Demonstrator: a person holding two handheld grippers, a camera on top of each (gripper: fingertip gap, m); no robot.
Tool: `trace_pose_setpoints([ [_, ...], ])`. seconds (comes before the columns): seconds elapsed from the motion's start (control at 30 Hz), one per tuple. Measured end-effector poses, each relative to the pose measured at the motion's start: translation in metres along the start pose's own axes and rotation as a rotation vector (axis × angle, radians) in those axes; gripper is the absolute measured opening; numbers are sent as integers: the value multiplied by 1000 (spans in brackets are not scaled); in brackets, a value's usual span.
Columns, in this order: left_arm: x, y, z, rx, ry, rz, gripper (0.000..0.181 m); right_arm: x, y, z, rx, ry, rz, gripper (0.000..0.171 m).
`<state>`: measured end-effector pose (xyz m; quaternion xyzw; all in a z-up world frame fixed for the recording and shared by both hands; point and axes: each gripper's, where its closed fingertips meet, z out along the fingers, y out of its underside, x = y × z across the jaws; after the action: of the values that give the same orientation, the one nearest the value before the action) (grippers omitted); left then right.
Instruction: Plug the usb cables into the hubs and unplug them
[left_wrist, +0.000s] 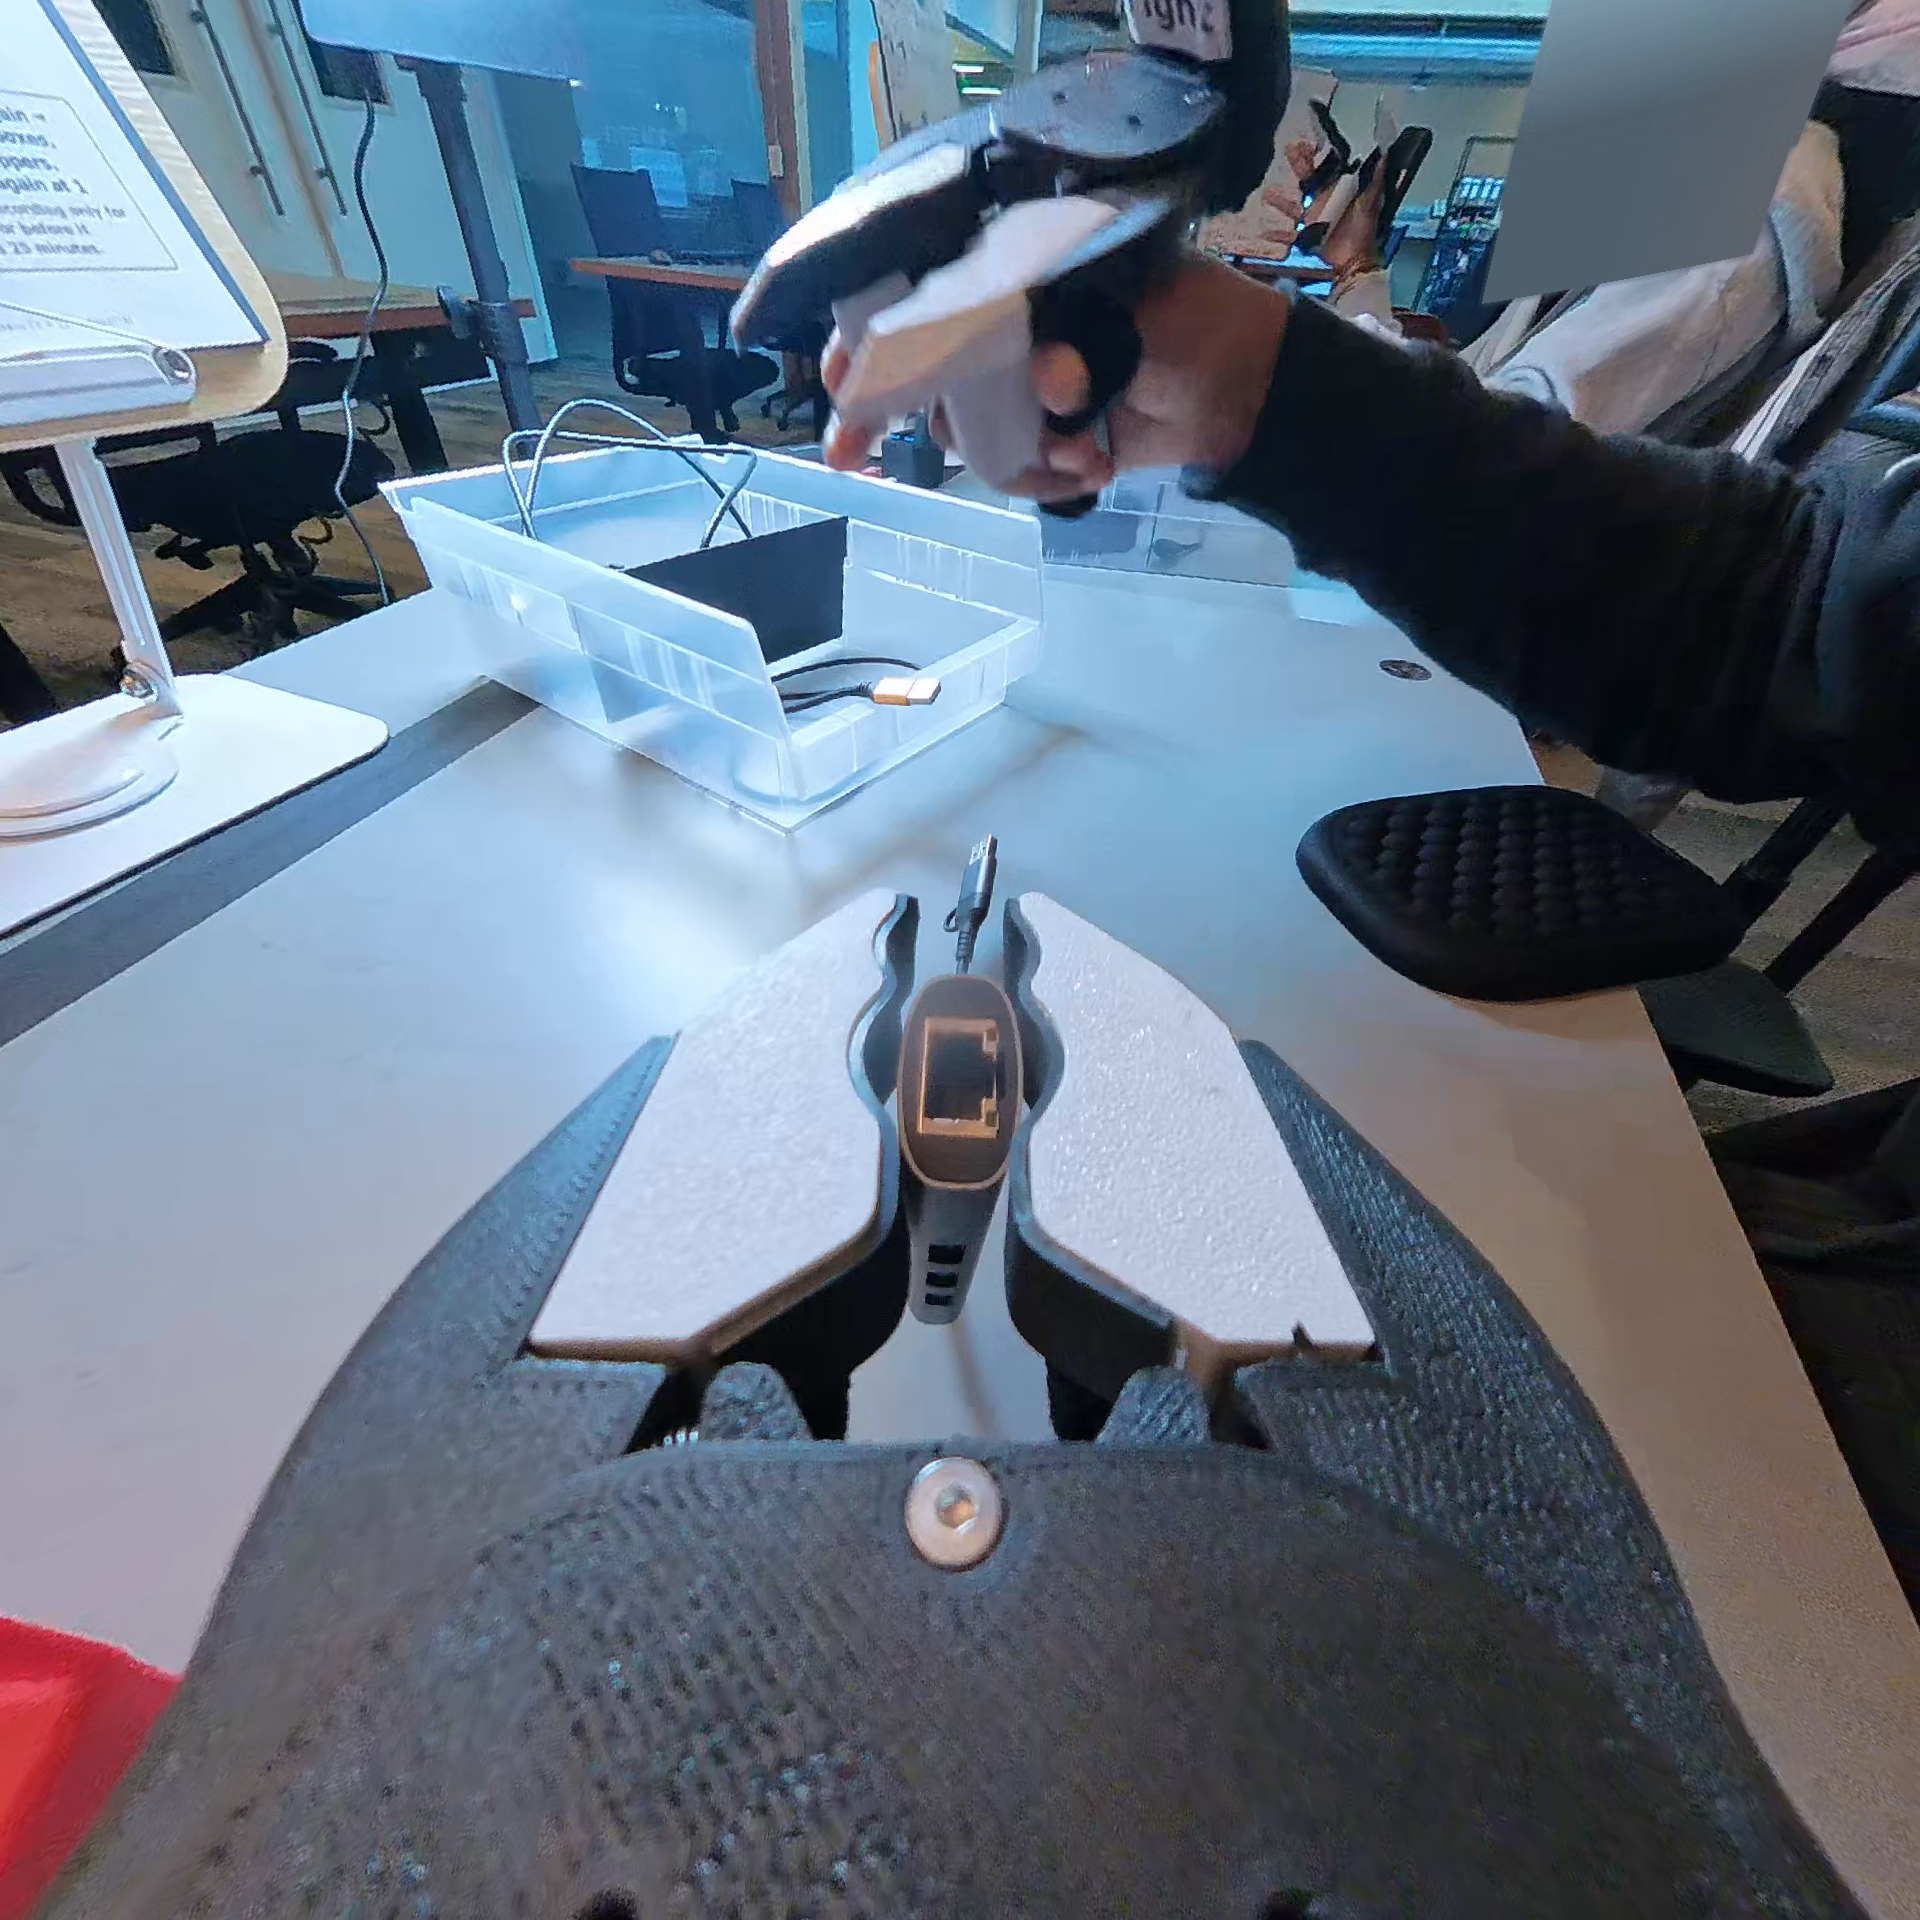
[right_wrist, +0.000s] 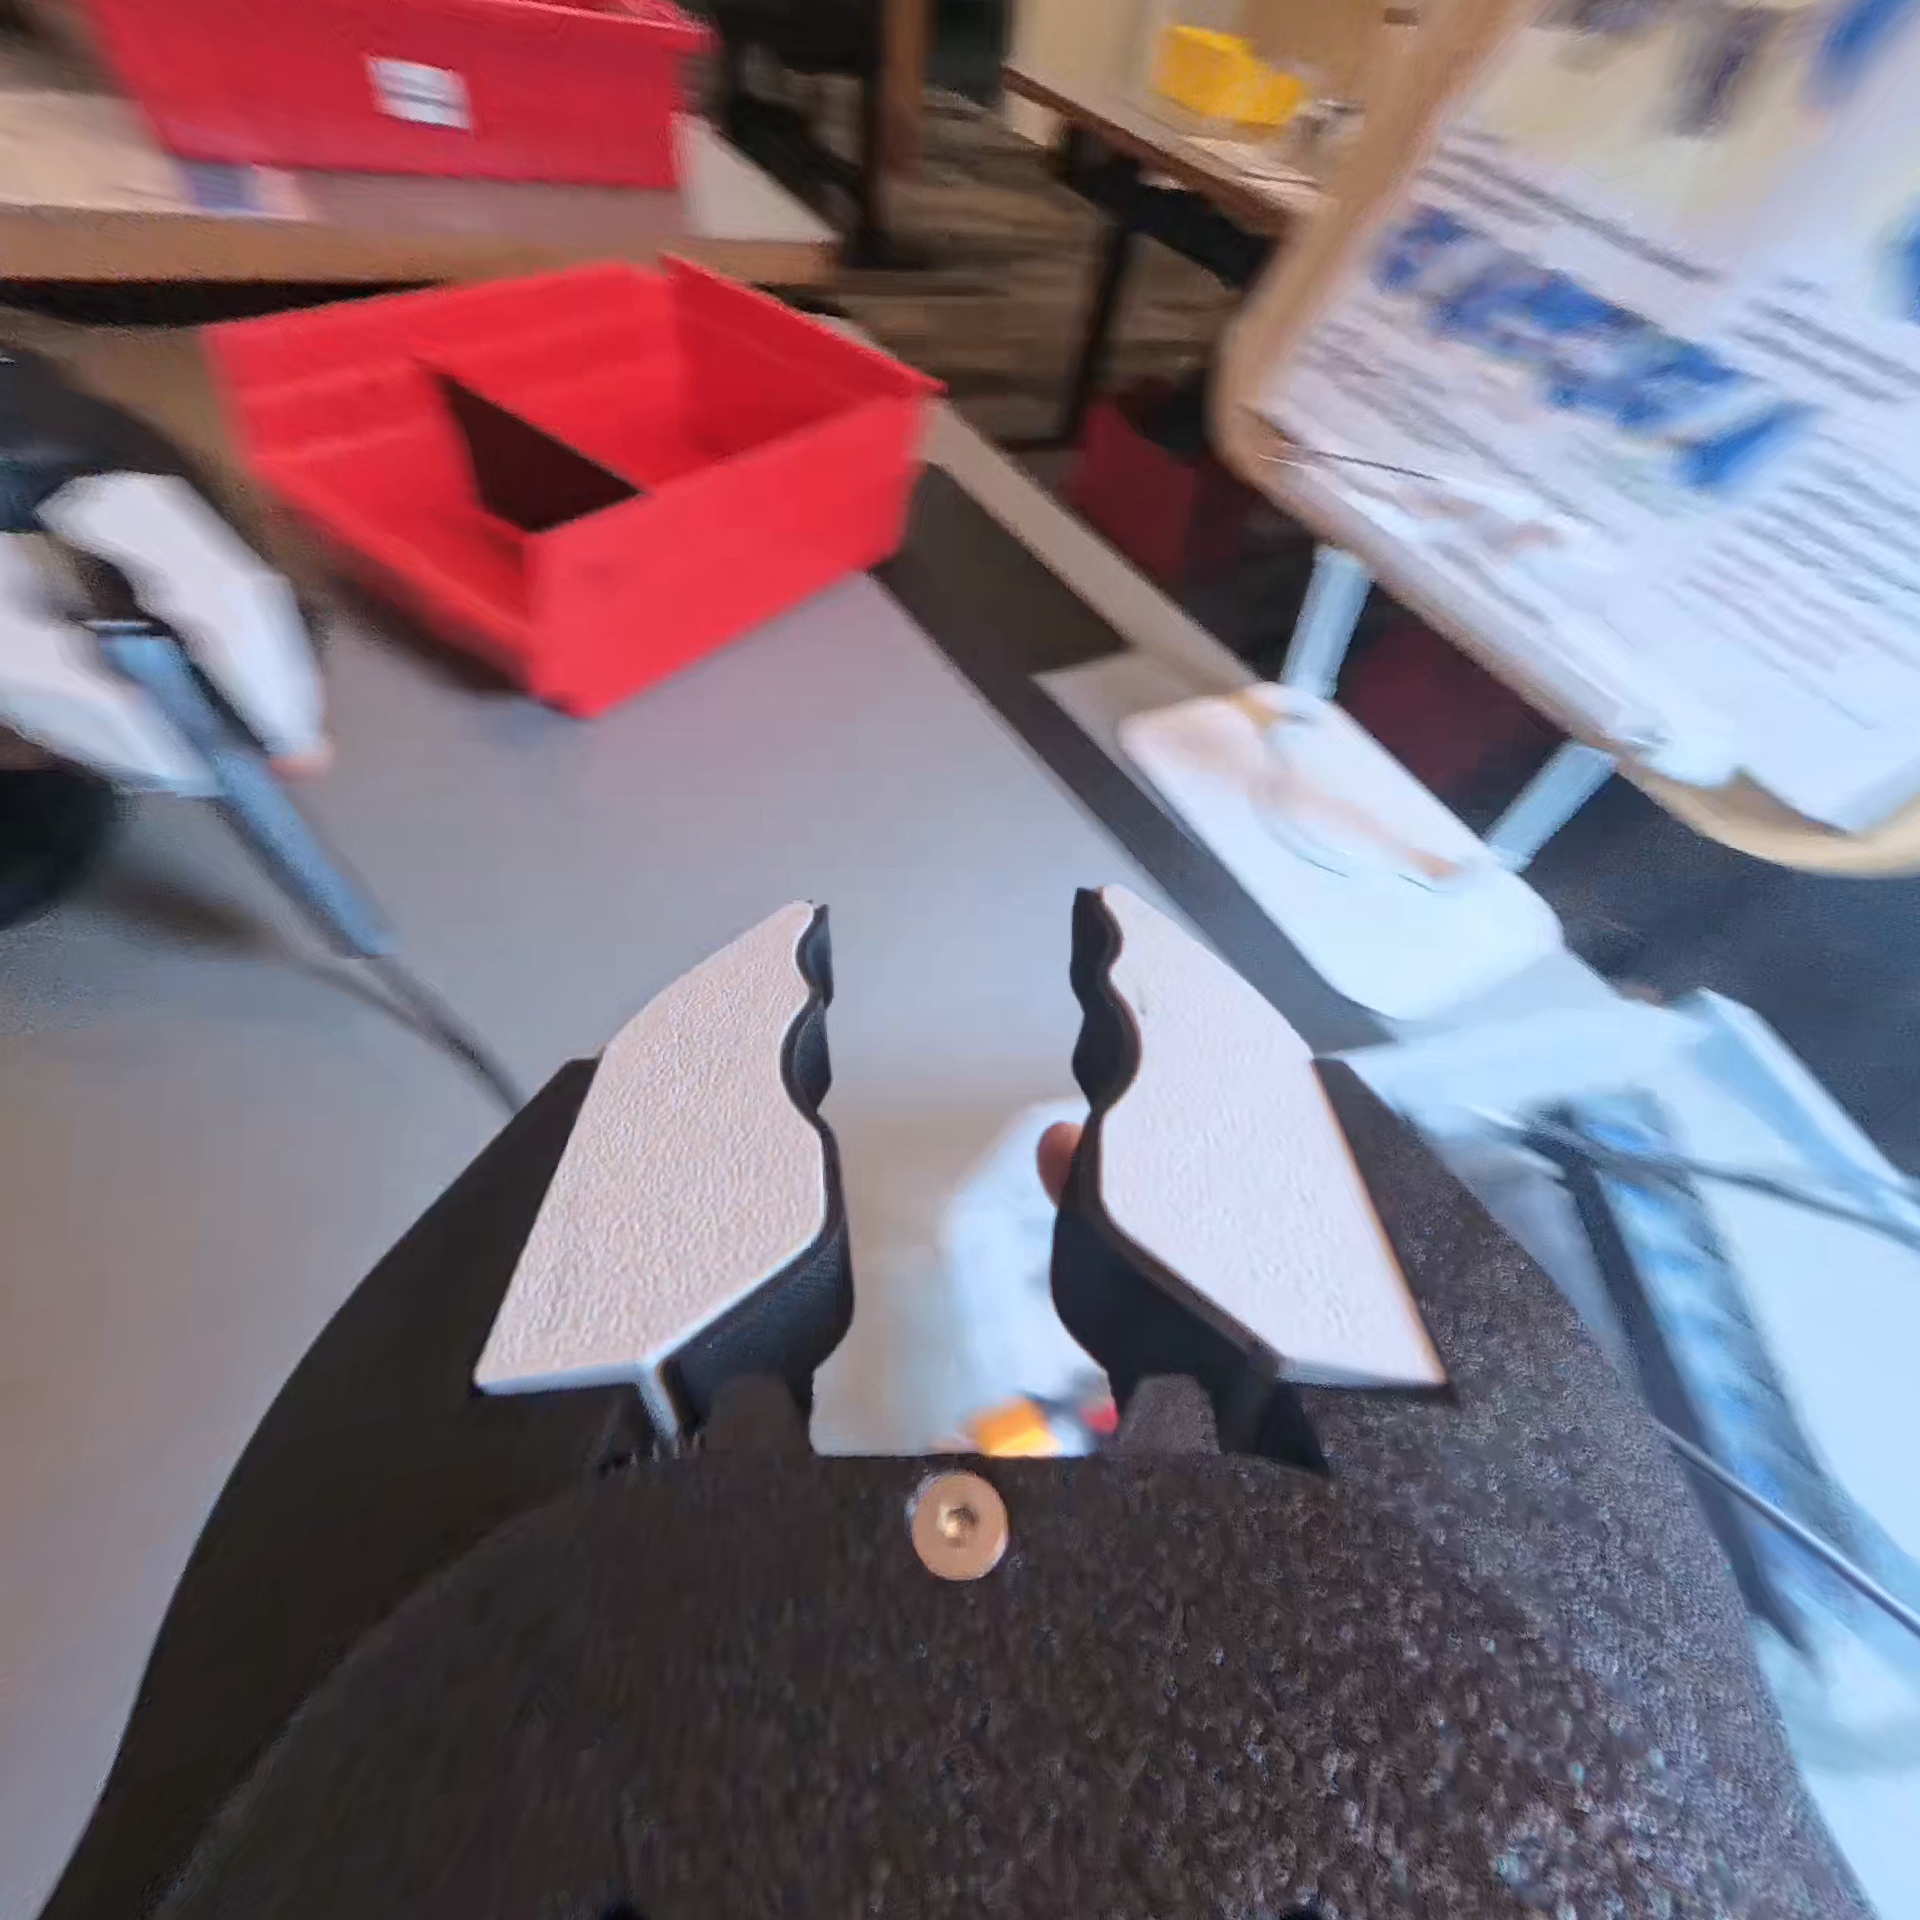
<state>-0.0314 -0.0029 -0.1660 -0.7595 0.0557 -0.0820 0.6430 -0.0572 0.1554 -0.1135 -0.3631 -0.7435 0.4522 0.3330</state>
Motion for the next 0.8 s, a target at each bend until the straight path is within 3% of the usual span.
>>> trace_pose_setpoints([
  [0.23, 20, -18, -3, 90, 65, 21, 16, -171, 20, 77, -72, -451, -73, 59],
  [0.3, 23, -23, -5, 114, 68, 30, 16, -198, 18, 91, -36, -497, -96, 48],
  [0.37, 20, -29, -11, 156, 52, 24, 16, -205, 13, 98, -7, -475, -147, 22],
  [0.5, 5, -48, -29, 284, 8, -40, 26, -193, 3, 83, -11, -501, -152, 15],
  [0.6, -9, -47, -37, 265, -54, -28, 30, -160, 0, 67, -64, -396, -221, 15],
  [0.8, -32, -26, -35, 185, -159, -51, 29, -34, -56, 10, -118, -15, -377, 15],
])
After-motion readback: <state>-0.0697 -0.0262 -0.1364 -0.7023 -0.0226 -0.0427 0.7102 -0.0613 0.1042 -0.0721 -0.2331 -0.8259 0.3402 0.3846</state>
